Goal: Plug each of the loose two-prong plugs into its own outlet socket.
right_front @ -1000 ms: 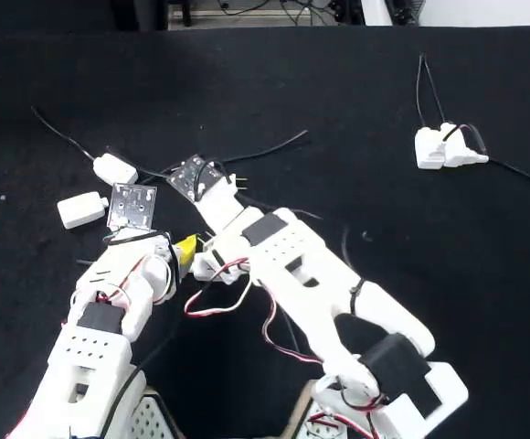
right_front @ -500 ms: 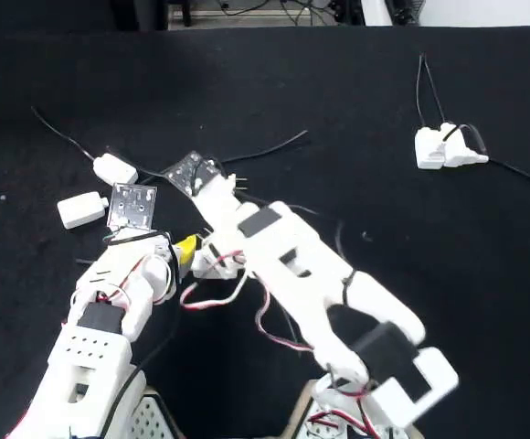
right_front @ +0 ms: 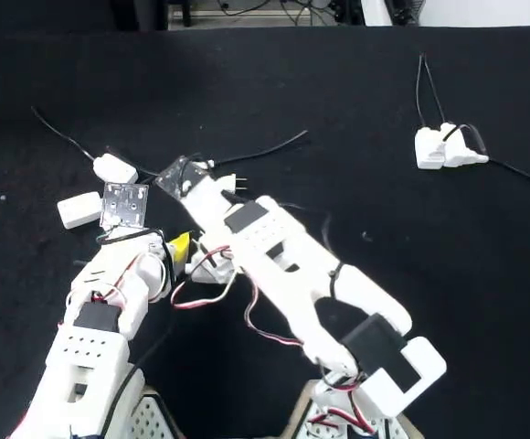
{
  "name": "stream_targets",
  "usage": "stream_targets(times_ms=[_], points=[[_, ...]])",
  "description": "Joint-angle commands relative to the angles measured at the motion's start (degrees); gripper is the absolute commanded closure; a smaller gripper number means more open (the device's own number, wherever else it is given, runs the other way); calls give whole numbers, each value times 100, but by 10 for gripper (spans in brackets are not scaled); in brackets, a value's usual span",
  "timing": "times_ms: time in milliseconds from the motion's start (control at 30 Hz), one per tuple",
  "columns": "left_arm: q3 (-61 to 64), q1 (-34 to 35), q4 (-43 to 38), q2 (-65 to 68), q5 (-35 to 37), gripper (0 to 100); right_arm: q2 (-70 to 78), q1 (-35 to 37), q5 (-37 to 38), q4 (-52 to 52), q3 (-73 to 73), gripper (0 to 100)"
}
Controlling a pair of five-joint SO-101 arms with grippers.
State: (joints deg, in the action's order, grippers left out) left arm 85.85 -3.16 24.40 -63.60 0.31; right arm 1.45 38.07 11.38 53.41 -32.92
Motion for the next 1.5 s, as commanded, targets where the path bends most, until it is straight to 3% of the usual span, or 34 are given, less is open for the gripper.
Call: stream_targets(times_ms=[0,400,800,1133,1300,1467], points=[[-382,66,-62,-9,53,766,145,343,70,97,-92,987],[-382,-4,-62,-9,53,766,-2554,308,316,-1618,-2264,988],[-338,-321,-62,-9,9,766,-4462,343,316,-2119,-3310,988],[-321,-505,-53,-9,9,766,-4980,308,255,-2075,-3521,988],[-321,-505,-53,-9,9,766,-4980,343,-316,-2259,-3495,988],[-321,-505,-53,-9,9,766,-4945,325,-299,-2374,-3512,988]])
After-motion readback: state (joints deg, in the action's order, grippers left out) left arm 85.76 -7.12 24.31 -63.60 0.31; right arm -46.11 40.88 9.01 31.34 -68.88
